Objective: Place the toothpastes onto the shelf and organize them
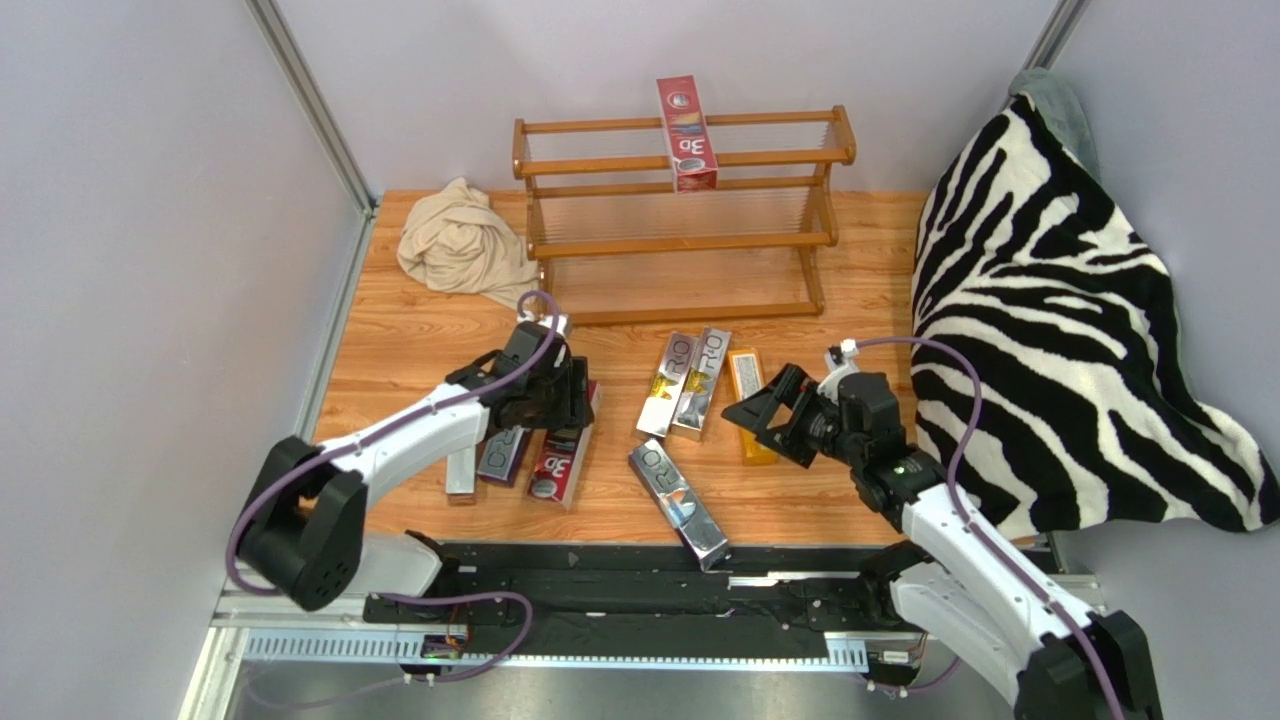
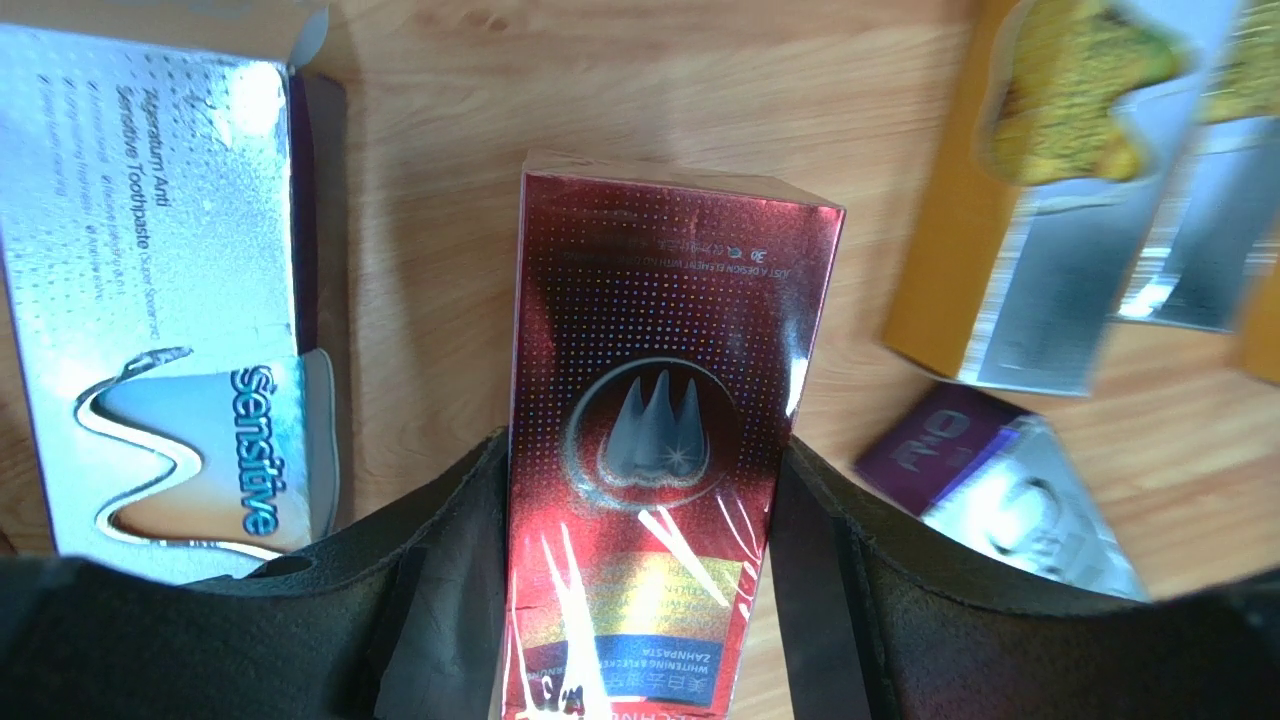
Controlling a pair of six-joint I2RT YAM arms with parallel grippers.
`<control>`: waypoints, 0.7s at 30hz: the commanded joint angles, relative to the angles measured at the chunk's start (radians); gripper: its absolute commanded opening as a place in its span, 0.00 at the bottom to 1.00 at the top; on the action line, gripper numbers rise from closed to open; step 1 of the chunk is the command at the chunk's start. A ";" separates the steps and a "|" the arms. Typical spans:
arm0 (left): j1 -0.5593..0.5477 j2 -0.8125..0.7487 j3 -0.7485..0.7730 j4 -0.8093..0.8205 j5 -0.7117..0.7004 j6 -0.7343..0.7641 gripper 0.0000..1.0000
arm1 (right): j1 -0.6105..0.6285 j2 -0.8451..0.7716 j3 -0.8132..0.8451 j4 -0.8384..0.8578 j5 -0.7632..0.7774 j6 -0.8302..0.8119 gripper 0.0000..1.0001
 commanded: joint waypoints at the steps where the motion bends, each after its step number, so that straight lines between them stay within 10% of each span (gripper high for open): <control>1: 0.003 -0.166 0.049 -0.004 0.061 -0.077 0.43 | 0.106 -0.110 0.101 -0.095 0.135 -0.088 0.97; 21: -0.058 -0.357 0.135 -0.096 0.068 -0.203 0.41 | 0.677 0.258 0.286 0.284 0.396 0.010 0.96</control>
